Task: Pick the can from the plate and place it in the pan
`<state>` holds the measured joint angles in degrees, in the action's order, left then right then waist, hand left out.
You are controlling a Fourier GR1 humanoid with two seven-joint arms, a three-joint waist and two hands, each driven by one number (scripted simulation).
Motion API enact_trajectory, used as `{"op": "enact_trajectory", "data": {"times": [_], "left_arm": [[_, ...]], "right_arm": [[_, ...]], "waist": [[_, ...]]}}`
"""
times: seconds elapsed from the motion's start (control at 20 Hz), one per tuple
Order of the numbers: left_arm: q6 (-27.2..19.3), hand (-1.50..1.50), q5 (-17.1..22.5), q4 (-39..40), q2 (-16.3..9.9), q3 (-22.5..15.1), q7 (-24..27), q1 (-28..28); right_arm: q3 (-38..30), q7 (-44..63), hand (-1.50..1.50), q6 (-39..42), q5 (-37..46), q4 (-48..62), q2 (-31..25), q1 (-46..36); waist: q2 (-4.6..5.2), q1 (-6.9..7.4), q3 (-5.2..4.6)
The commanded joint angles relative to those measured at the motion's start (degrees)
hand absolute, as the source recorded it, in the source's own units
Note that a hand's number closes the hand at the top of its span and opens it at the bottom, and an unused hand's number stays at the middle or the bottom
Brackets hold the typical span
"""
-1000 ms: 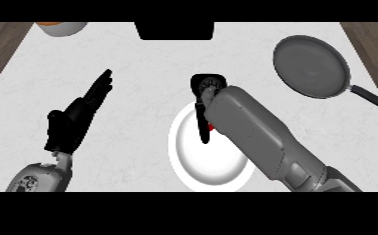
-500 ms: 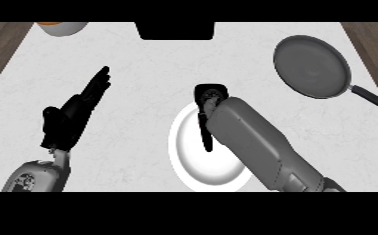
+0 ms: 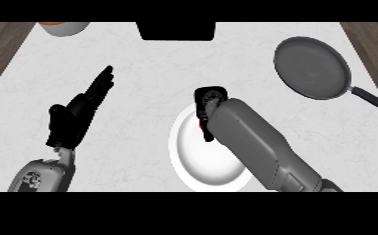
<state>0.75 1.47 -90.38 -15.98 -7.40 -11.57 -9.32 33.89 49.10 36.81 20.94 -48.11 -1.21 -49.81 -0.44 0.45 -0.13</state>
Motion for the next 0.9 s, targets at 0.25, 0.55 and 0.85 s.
{"op": "enact_trajectory", "data": {"times": [0.25, 0.55, 0.85], "left_arm": [[0.79, 0.0, -2.22, 2.63, 1.98, 1.19, -2.46, -3.49], [2.65, 0.0, -0.22, -1.89, 0.29, 2.46, -1.45, 0.67], [3.51, 0.0, -0.04, 0.33, -0.45, 3.55, 0.84, 0.57]], "right_arm": [[-0.01, 2.76, 1.5, 1.83, 2.9, -8.19, 0.26, 4.8], [-2.76, 8.51, 1.5, -18.28, 11.32, -11.95, 1.15, 3.71], [-3.55, 14.36, 1.5, -39.73, 25.59, -14.25, 1.17, 2.56]], "waist": [[0.35, -0.74, 0.13], [0.07, -0.54, 0.15], [0.2, -0.96, 0.08]]}}
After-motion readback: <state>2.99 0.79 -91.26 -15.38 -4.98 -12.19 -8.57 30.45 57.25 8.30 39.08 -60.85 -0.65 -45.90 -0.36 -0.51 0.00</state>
